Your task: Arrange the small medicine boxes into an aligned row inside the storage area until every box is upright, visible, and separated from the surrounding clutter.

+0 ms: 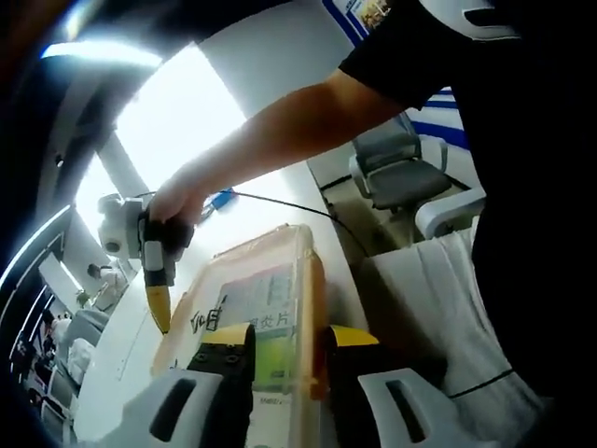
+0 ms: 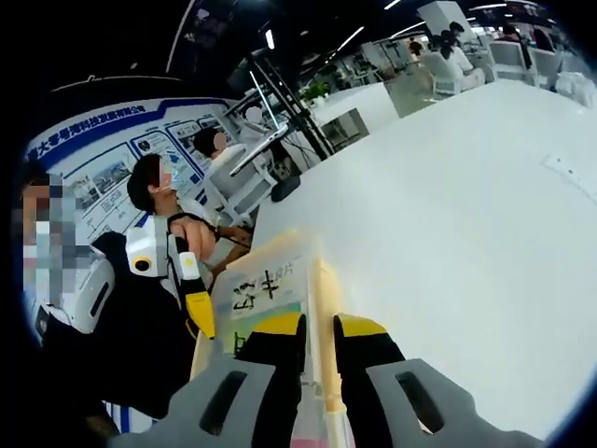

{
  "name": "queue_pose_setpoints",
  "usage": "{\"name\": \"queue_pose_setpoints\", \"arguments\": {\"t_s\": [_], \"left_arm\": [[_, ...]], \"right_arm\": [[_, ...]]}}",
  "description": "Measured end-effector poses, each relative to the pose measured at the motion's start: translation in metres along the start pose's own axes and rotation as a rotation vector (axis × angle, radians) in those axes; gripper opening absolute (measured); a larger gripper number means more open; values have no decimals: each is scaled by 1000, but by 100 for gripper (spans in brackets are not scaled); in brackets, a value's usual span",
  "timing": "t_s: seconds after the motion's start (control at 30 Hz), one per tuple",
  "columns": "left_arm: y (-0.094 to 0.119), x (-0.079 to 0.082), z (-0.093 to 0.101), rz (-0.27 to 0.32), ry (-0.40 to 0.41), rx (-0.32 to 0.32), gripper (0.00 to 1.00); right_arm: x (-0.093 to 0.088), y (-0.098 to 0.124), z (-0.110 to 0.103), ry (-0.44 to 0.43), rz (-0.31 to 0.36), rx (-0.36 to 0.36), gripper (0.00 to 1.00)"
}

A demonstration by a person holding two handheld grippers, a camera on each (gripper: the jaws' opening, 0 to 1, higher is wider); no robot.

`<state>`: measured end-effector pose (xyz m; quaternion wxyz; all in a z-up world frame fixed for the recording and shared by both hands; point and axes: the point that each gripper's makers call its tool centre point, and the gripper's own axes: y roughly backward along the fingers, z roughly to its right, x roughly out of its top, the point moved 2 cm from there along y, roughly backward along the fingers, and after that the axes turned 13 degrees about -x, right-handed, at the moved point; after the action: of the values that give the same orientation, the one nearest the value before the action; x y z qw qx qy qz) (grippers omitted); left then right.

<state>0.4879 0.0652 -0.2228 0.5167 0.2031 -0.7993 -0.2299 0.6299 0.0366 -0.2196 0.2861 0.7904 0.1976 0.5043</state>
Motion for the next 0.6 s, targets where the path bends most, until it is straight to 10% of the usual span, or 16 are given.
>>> {"name": "queue_pose_setpoints", "arguments": {"t_s": [0.6], "left_arm": [[4,3,4,13,-18,-18,27]], "right_arm": [[-1,-13,-1,28,-351,54,27]]}}
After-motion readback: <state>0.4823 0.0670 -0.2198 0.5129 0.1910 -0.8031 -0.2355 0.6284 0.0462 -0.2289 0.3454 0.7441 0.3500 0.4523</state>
